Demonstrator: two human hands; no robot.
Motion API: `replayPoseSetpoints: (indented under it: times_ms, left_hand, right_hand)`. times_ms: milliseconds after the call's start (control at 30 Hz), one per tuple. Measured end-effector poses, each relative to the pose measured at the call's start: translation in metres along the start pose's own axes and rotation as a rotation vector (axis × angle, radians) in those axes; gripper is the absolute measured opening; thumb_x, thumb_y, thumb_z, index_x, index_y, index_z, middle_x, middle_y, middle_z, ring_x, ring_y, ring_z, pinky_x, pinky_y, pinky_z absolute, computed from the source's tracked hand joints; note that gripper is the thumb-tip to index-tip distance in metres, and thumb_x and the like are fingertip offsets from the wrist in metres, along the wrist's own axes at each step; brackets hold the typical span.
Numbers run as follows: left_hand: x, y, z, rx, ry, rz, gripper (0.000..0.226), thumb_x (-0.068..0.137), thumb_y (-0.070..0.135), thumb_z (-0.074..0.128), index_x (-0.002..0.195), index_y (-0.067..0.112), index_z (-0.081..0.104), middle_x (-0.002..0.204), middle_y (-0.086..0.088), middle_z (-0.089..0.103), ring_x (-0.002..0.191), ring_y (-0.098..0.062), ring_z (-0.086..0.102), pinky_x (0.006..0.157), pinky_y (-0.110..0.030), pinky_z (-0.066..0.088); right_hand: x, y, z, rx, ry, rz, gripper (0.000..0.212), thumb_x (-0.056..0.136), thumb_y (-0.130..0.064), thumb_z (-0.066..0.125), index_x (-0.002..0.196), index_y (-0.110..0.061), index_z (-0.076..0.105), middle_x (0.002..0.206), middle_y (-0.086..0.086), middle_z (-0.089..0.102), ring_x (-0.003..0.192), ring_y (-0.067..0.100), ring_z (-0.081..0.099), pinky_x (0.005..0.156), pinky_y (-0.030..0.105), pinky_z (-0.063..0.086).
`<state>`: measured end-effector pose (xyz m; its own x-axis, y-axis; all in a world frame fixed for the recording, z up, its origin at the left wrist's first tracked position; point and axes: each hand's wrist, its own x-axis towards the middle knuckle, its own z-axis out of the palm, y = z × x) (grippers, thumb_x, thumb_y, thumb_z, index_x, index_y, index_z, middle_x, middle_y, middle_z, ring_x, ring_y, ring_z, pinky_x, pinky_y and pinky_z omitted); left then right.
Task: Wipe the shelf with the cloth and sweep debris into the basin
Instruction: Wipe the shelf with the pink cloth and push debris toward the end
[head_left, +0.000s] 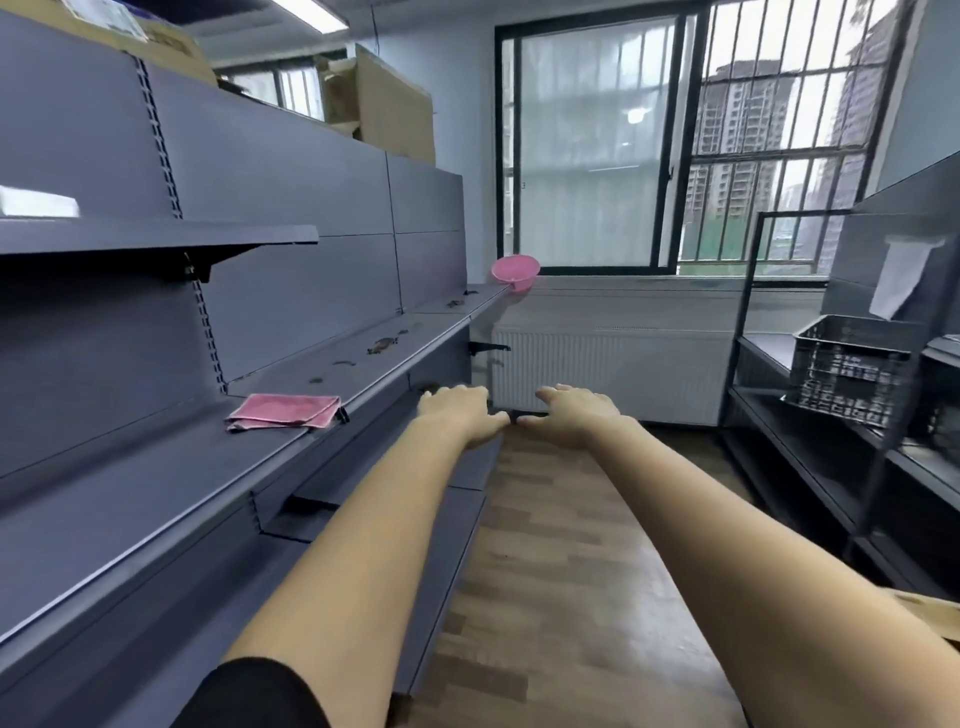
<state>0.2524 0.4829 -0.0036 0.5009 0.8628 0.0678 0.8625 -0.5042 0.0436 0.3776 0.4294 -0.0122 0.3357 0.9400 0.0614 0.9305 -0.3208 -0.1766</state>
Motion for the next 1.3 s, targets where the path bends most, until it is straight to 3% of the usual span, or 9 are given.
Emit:
replayPoseSetpoints:
  times_ms: [567, 967, 1067, 1300]
  left_hand:
    - [0.227, -0.039, 0.035, -0.014, 0.030, -0.017, 0.048, 0.095, 0.039, 0.040, 0.134, 0.013, 0.047, 0.137, -0.011, 0.051, 0.128, -0.030, 0.046, 0.105, -0.040, 0.036]
    - [0.341, -0.094, 0.043, -0.015, 0.054, -0.325, 0.042, 0.095, 0.037, 0.042, 0.127, 0.011, 0.049, 0.134, -0.013, 0.052, 0.125, -0.031, 0.048, 0.099, -0.039, 0.039]
    - [0.343, -0.118, 0.055, -0.012, 0.015, -0.409, 0.043, 0.096, 0.039, 0.042, 0.128, 0.011, 0.049, 0.135, -0.013, 0.052, 0.126, -0.031, 0.048, 0.100, -0.038, 0.039]
    - [0.320, -0.197, 0.052, 0.020, 0.014, -0.632, 0.044, 0.097, 0.031, 0.039, 0.136, 0.011, 0.044, 0.139, -0.011, 0.048, 0.128, -0.030, 0.046, 0.099, -0.038, 0.040]
  right_hand:
    - [0.232, 0.010, 0.024, 0.000, -0.004, -0.050, 0.057, 0.093, -0.049, 0.040, 0.139, -0.015, 0.037, 0.147, 0.009, 0.040, 0.136, 0.029, 0.036, 0.109, 0.041, 0.029]
    - [0.394, -0.035, 0.047, 0.036, -0.073, -0.361, 0.055, 0.093, -0.048, 0.042, 0.136, -0.015, 0.039, 0.145, 0.011, 0.042, 0.134, 0.030, 0.038, 0.107, 0.042, 0.031]
    - [0.410, -0.062, 0.061, 0.040, -0.119, -0.466, 0.052, 0.093, -0.046, 0.043, 0.134, -0.014, 0.041, 0.143, 0.012, 0.044, 0.132, 0.031, 0.040, 0.106, 0.042, 0.032]
    - [0.434, -0.130, 0.087, 0.070, -0.228, -0.613, 0.059, 0.095, -0.045, 0.040, 0.145, -0.016, 0.026, 0.151, 0.009, 0.032, 0.137, 0.031, 0.034, 0.111, 0.042, 0.028]
